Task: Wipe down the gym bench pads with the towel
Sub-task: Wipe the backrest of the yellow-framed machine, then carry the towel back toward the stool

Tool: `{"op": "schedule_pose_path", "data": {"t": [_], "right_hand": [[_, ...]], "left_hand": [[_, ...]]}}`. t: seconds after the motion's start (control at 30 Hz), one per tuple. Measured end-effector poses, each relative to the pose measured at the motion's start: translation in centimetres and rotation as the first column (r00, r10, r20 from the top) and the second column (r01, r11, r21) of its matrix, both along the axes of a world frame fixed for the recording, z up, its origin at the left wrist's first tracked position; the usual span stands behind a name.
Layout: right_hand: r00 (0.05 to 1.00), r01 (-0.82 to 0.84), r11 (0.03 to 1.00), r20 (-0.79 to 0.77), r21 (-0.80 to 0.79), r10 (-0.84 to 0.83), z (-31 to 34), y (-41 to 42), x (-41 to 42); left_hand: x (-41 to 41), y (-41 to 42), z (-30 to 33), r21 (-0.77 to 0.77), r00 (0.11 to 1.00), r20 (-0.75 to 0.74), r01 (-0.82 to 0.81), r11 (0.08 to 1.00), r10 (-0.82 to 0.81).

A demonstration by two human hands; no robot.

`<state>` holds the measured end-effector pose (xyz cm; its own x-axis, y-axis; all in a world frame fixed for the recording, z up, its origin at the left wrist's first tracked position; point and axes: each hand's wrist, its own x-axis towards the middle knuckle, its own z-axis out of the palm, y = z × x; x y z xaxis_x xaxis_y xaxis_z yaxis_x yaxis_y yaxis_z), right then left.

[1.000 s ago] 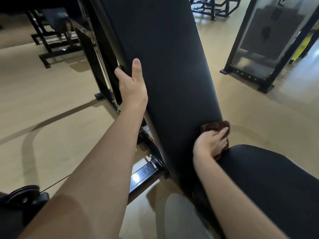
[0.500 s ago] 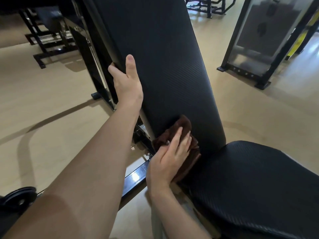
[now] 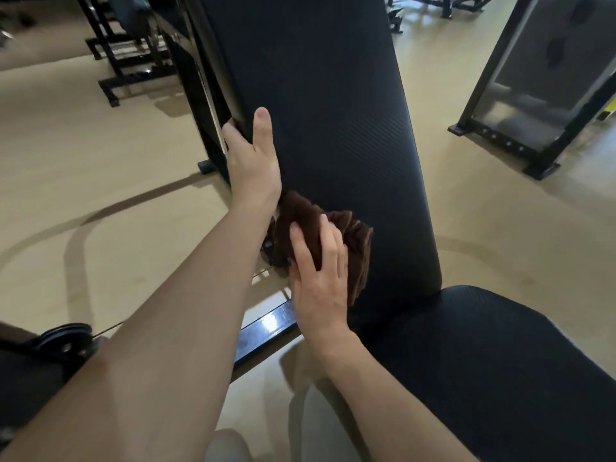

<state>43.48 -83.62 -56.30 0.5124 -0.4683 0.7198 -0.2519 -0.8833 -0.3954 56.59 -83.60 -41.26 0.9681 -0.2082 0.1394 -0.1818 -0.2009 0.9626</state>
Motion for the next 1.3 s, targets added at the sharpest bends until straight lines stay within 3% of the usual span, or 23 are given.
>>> {"op": "schedule_pose_path", "data": {"t": [0.1, 0.17, 0.23, 0.33, 0.4, 0.47, 0.57, 0.67, 0.83, 0.97, 1.1, 1.2, 1.3], "right_hand": [[0.988, -0.016, 0.999, -0.150, 0.052, 0.024, 0.6, 0.6, -1.7], [0.956, -0.088, 0.967, -0.253, 0.238, 0.149, 2.6, 0.6, -3.1], [0.920, -0.134, 0.849, -0.253, 0.512, 0.298, 6.1, 0.0, -4.4], [0.940, -0.064, 0.717, -0.200, 0.695, 0.277, 13.7, -1.0, -6.2], [0.954, -0.071, 0.684, -0.150, 0.726, 0.258, 19.5, -1.2, -7.1], [0.947, -0.124, 0.685, -0.121, 0.718, 0.297, 25.1, -0.7, -8.1], [0.942, -0.142, 0.687, -0.115, 0.713, 0.315, 32.4, 0.4, -10.3], [0.935, -0.109, 0.653, -0.145, 0.750, 0.323, 38.8, 1.8, -13.4], [0.953, -0.091, 0.552, -0.089, 0.829, 0.290, 47.3, 4.8, -18.0], [0.941, -0.052, 0.395, -0.087, 0.917, 0.326, 50.9, 5.6, -19.8], [0.840, -0.068, 0.321, -0.119, 0.945, 0.529, 53.9, 6.2, -20.4], [0.723, -0.166, 0.158, 0.011, 0.973, 0.690, 55.9, 7.3, -21.0], [0.567, -0.155, 0.028, 0.066, 0.988, 0.821, 57.7, 9.0, -21.4]], "left_hand": [[-1.0, 0.6, 1.8, 0.125, 0.994, -0.113, 0.011, 0.992, 0.003], [-1.8, 1.4, 3.6, 0.209, 0.979, -0.202, 0.062, 0.976, -0.018], [-3.1, 2.6, 5.5, 0.299, 0.959, -0.277, 0.151, 0.942, -0.066], [-6.0, 4.2, 8.4, 0.439, 0.904, -0.406, 0.320, 0.840, -0.131], [-8.3, 4.7, 11.6, 0.392, 0.795, -0.579, 0.464, 0.794, -0.179], [-10.6, 4.9, 15.8, 0.197, 0.652, -0.720, 0.520, 0.831, -0.237], [-13.2, 5.7, 22.2, 0.089, 0.622, -0.725, 0.509, 0.856, -0.294], [-15.6, 7.2, 28.2, 0.130, 0.621, -0.731, 0.532, 0.837, -0.281], [-19.9, 9.6, 36.1, 0.217, 0.639, -0.725, 0.564, 0.796, -0.255], [-22.0, 12.3, 39.8, 0.275, 0.706, -0.673, 0.513, 0.813, -0.218], [-23.8, 16.2, 42.4, 0.274, 0.728, -0.651, 0.489, 0.828, -0.214], [-25.3, 19.8, 44.0, 0.285, 0.761, -0.619, 0.448, 0.847, -0.195], [-27.5, 23.8, 46.0, 0.272, 0.776, -0.609, 0.398, 0.876, -0.164]]}}
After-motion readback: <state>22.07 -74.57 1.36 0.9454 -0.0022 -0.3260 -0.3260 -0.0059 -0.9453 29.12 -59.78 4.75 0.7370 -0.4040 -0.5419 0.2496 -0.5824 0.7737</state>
